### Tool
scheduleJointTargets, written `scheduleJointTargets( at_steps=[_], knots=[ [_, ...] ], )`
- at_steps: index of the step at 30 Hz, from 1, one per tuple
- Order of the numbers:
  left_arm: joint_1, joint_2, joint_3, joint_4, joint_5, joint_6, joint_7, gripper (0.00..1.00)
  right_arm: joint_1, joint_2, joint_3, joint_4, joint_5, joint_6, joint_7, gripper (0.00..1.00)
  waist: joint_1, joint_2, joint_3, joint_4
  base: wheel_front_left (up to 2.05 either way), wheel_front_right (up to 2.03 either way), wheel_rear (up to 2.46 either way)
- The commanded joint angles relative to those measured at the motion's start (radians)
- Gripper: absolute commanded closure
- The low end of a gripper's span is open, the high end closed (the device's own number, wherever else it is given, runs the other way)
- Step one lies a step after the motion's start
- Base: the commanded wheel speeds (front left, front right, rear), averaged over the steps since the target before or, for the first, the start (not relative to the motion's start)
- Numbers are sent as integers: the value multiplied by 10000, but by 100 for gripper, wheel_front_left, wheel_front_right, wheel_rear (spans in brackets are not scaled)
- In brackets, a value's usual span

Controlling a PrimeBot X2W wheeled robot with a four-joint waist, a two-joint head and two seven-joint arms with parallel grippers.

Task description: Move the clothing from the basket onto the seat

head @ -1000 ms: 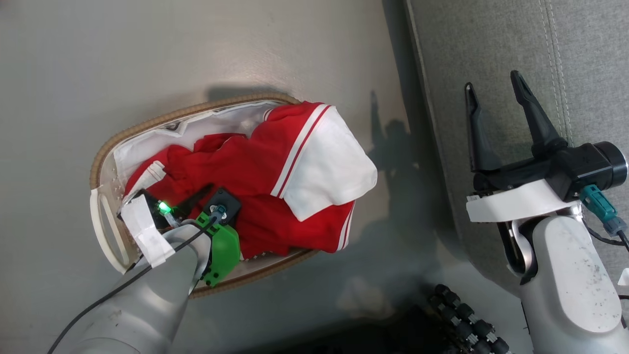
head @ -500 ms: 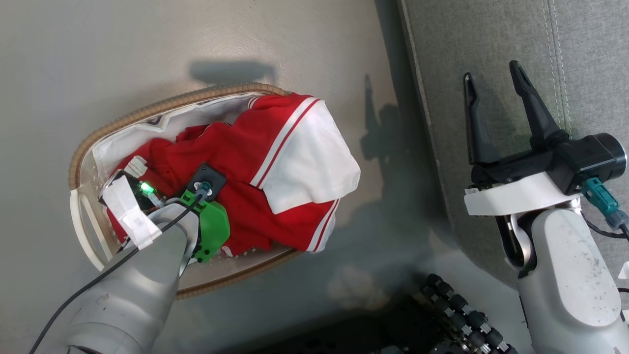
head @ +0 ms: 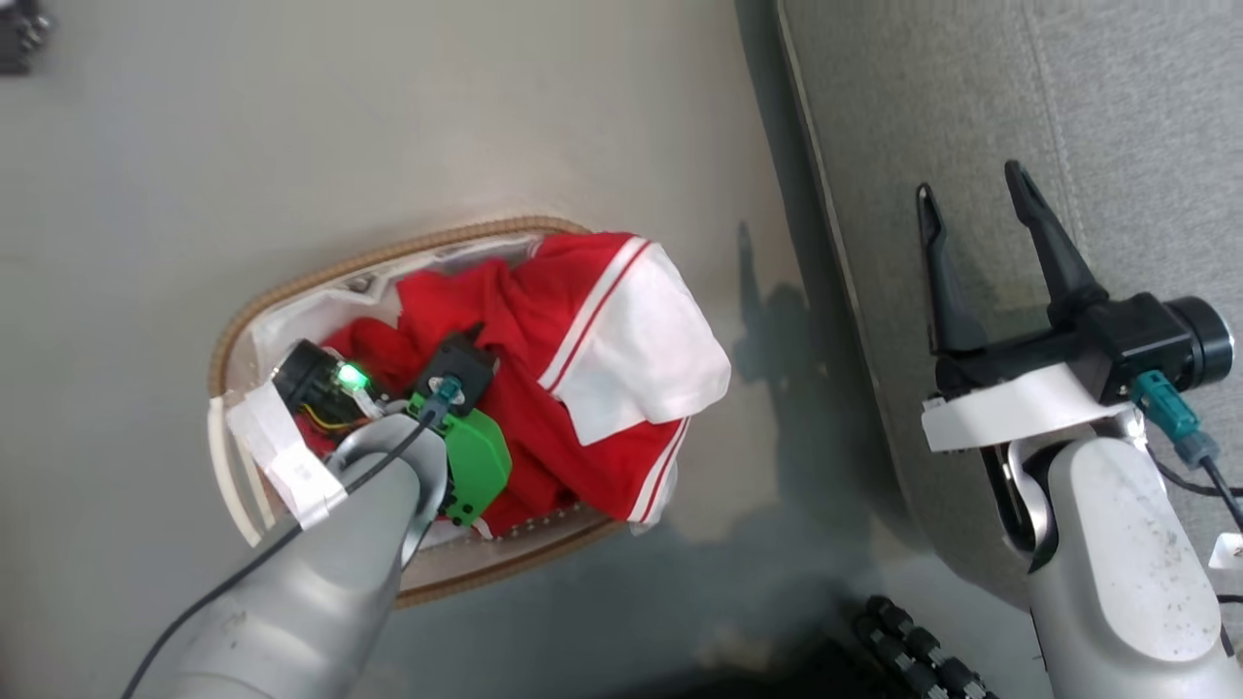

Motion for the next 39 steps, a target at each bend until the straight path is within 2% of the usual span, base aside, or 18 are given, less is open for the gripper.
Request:
scheduleJointTargets(
  at_steps=[1,13,23,33,39],
  knots=[
    [332,142,61,-332,-81,26,-31,100,235,-43,-43,83,-86,-10,-25,0,0,-1,-1064,506,0,0,0],
    [1618,533,376,-3431,296,93,-35,100,1486,-46,-79,578,-541,-10,-25,0,0,-1,-4127,1440,0,0,0],
    [1485,953,469,-4791,752,19,-36,100,2542,-43,13,841,-593,-10,-25,0,0,-1,-6202,1824,0,0,0],
    [15,1398,705,-4873,979,-106,-37,100,2934,-43,407,870,-465,-10,-25,0,0,-1,-7129,1806,0,0,0],
    [-850,1277,776,-4909,1005,-114,-35,100,2911,-42,799,863,-349,-10,-25,0,0,-1,-7270,1839,0,0,0]
  ],
)
